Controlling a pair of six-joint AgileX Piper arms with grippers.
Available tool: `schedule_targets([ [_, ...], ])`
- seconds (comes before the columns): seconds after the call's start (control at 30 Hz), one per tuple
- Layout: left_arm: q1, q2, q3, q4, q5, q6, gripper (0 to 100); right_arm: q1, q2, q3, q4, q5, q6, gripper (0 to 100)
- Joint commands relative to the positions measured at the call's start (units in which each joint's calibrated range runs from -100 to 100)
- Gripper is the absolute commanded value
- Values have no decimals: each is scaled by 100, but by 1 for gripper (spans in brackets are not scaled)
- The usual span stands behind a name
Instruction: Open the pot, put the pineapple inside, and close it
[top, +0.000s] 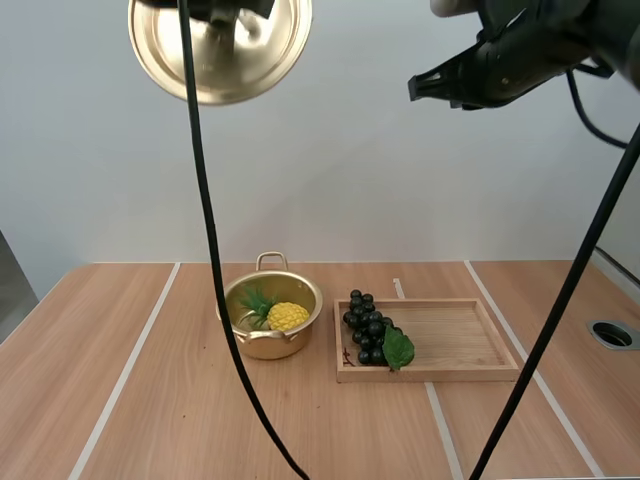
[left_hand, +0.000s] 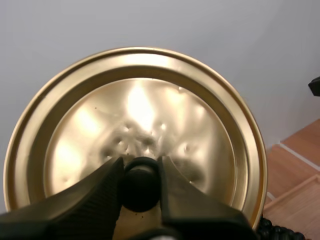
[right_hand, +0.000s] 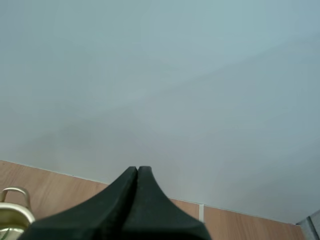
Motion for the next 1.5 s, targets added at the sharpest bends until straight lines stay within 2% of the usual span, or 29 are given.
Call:
schedule_targets([
  [0.0,9,2,668,-147,-465,63,0,-25,-173,732,156,-773,-109,0],
  [0.3,9,164,2732,-851,-2214,683,0,-25,-189,2543,156,-2385,-368,0],
  [0.47,9,716,3287,-855,-2262,765,0,-25,-177,2996,156,-2606,-404,0],
  [1.07,0,2106,3680,-880,-2066,774,0,-25,570,3148,200,-2080,-400,0],
  [1.47,0,3038,3680,-1058,-2864,1083,0,-25,570,3148,116,-2080,-410,0],
])
